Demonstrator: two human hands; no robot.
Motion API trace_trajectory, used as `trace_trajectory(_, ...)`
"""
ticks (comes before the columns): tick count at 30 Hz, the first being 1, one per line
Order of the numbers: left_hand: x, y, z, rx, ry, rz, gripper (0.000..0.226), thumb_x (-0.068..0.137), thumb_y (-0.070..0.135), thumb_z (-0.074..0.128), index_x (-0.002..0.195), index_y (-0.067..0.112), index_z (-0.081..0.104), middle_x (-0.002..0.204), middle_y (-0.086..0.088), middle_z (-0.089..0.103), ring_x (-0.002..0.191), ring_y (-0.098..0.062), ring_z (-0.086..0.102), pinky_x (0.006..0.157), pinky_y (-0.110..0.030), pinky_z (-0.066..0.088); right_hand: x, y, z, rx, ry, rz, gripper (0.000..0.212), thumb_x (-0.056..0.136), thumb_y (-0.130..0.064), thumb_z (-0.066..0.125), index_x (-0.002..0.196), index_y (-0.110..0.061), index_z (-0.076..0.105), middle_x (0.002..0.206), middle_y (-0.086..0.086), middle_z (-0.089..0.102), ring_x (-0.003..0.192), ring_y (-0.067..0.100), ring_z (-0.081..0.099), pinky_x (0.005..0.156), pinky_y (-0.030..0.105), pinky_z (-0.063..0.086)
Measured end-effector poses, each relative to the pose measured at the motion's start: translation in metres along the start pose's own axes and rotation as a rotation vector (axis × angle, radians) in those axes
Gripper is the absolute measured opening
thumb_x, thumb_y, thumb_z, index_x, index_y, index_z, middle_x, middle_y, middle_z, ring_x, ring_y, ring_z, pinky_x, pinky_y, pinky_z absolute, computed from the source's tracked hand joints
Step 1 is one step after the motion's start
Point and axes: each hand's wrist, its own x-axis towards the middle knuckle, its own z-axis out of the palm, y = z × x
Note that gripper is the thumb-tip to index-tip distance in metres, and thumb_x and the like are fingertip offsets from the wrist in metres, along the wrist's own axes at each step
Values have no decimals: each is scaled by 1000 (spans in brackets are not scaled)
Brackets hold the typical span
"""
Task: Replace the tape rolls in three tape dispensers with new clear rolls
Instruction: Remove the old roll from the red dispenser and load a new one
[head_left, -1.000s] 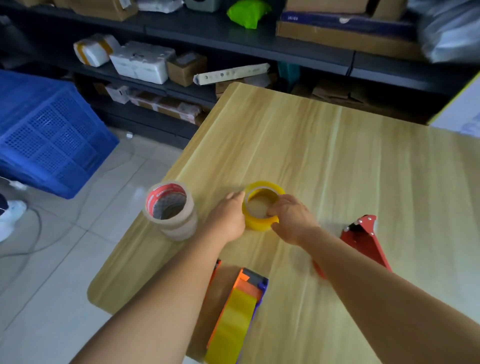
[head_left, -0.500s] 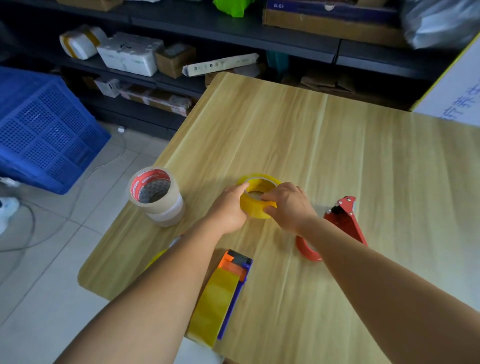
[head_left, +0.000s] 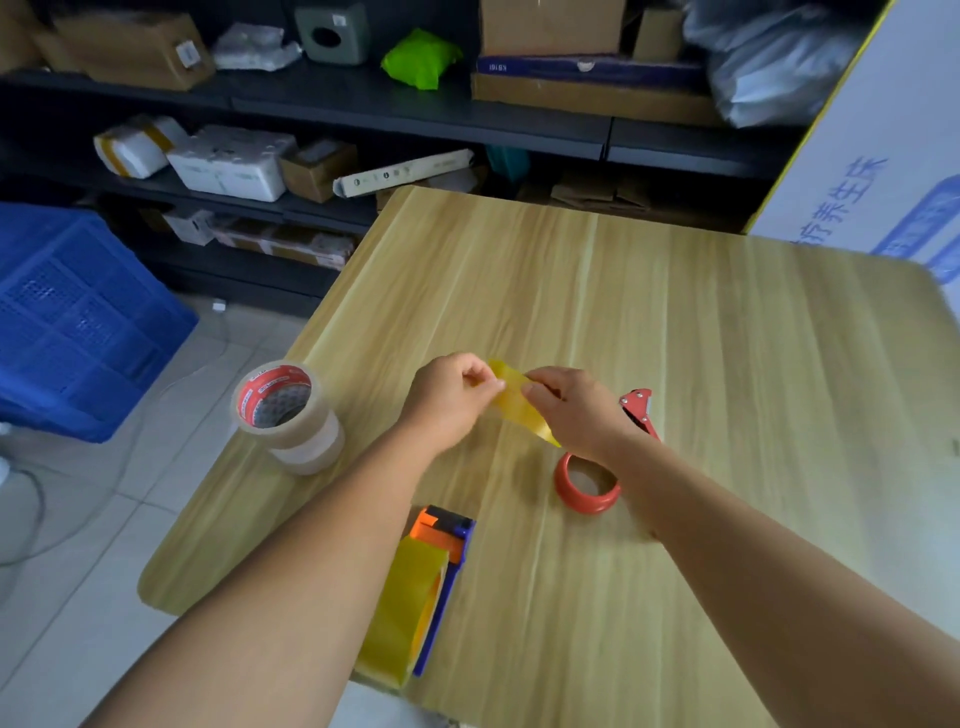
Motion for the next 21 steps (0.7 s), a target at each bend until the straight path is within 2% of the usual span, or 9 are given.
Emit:
trace_trajectory(4,-1,17,7,114,-18,86,15,87,25,61,72,20,59,67,12,56,66,-10,52,51,-18,29,-12,8,-9,69,49,55,29,98,-25,43,83,-10,64,69,4,55,65,21,49,56,32,38)
trace_trajectory(6,0,28,13,179,-11,133,16,89,22,57,76,13,60,77,0,60,71,-16,51,55,-22,26,-16,12,-11,108,75,90,34,99,-25,41,68,-14,52,60,-1,42,60,19,40,53,32,31)
trace_trajectory(9,0,43,21,269,15,149,16,91,21,52,78,12,56,91,-13,65,81,-26,54,61,-25,26,-20,18,-14,182,144,143,36,99,-30,41,65,-17,45,57,-4,38,56,15,37,53,29,29)
trace_trajectory(10,0,47,24,294,12,132,16,92,22,50,79,15,53,94,-13,65,86,-29,56,63,-27,28,-23,19,-15,210,170,153,31,97,-33,44,70,-19,52,60,-5,44,58,13,42,55,28,33)
trace_trajectory(12,0,51,29,324,-1,78,16,94,25,46,81,16,49,100,-14,65,93,-32,57,67,-28,32,-29,25,-19,256,166,174,23,89,-41,58,104,-23,62,85,-3,60,78,13,56,70,26,43)
trace_trajectory(14,3,53,32,349,-22,1,19,94,26,43,88,12,54,106,-16,64,98,-35,58,69,-29,34,-39,32,-24,272,132,191,55,75,-43,74,124,-30,52,102,-6,58,91,13,58,75,26,46)
trace_trajectory(16,7,53,35,383,-86,-76,30,94,26,41,99,3,61,110,-20,64,101,-37,59,71,-30,37,-46,37,-27,255,148,185,62,70,-38,79,124,-33,49,103,-7,57,91,13,59,71,24,48)
trace_trajectory(18,9,54,37,384,-179,-134,36,94,29,44,102,-1,63,107,-22,66,99,-38,61,71,-30,41,-51,42,-28,212,202,202,58,74,-38,76,126,-32,51,109,-2,53,94,14,57,77,26,47)
trace_trajectory(21,6,58,39,330,-282,-211,33,91,30,49,91,2,66,84,-18,69,76,-32,67,65,-29,48,-56,46,-24,167,280,240,56,79,-41,71,130,-30,50,110,-4,45,92,11,51,78,24,40)
